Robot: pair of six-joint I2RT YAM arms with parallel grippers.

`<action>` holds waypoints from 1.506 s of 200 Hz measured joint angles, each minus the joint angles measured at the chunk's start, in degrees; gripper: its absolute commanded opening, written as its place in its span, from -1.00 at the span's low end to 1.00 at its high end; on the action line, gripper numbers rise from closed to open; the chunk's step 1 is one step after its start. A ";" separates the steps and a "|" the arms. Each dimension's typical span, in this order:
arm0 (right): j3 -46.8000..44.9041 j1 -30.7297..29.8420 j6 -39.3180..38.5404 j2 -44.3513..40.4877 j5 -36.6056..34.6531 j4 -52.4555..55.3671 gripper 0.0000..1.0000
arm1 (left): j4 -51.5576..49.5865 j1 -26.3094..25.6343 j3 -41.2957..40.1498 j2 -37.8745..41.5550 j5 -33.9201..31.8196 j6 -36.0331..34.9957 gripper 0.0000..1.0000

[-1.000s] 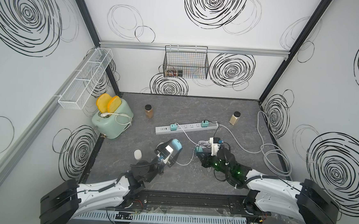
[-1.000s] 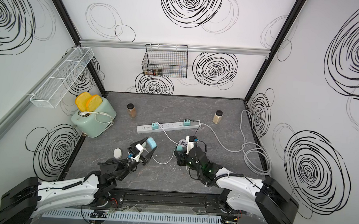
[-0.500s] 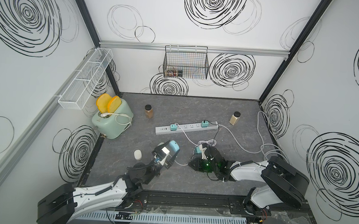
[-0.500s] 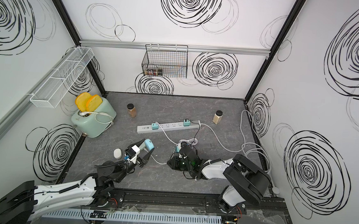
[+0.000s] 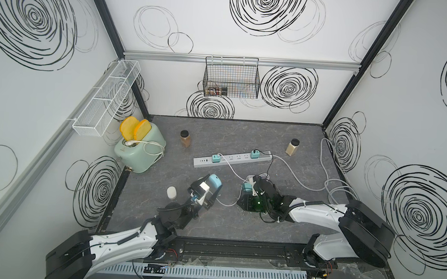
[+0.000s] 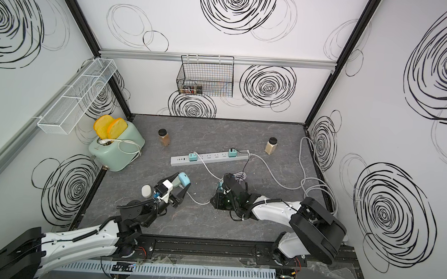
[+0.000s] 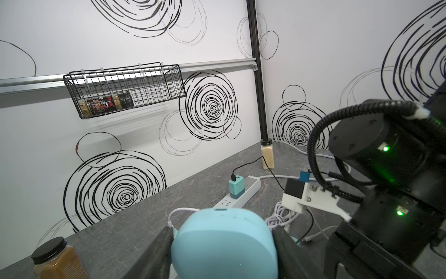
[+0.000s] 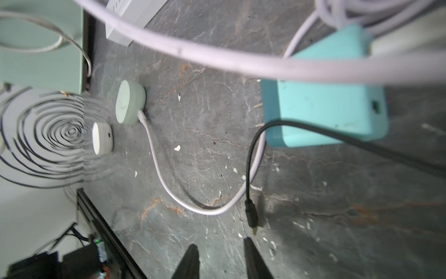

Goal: Charge the bluetooth headset
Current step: Place the charging cable at the center of the board, then pick up the charging cable from the center of the board.

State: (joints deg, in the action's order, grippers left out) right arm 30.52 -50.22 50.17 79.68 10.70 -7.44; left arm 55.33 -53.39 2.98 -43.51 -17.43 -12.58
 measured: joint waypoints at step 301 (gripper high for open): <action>19.12 -0.09 -9.40 16.04 -9.73 20.55 -0.99 | -0.17 1.07 -1.49 0.63 2.16 0.66 -0.52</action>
State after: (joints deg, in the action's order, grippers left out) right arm 49.65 -50.30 40.77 95.72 0.97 13.10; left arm 55.16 -52.31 1.50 -42.87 -15.27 -11.92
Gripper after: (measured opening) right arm 0.067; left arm 0.633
